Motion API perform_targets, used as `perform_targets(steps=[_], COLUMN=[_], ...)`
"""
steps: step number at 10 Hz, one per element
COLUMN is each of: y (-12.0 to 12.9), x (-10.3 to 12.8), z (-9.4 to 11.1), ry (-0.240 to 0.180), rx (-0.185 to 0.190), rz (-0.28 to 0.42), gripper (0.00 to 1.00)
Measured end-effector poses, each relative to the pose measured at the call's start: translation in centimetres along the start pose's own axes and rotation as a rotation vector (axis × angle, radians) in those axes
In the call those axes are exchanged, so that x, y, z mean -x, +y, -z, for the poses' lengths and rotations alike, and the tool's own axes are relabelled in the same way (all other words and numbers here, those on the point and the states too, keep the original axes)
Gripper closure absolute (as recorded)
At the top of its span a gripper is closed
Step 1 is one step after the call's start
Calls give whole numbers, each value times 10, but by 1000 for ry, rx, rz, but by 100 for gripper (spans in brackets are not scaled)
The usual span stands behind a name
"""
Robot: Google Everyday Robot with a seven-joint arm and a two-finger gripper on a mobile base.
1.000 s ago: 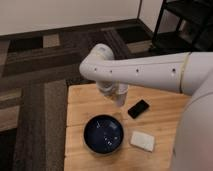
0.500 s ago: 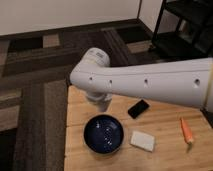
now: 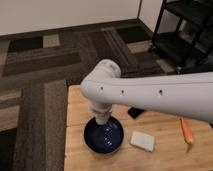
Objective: Place the ceramic cup in the ceramic bowl
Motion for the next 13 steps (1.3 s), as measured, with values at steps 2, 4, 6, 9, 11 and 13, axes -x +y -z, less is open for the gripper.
perform_targets(steps=[2,4,6,9,11,13], y=[12,11,6,14,17,20], x=[-6,-23,-36,-23,-19,-19], z=[-10,-20,-29,-43,-47,-53], ry=[-9,38,86,58,46,46], rx=[37,29,-2,-14,-14,-14], rz=[27,51,63,109,125,146], gripper=[100,100,100,100,100,100])
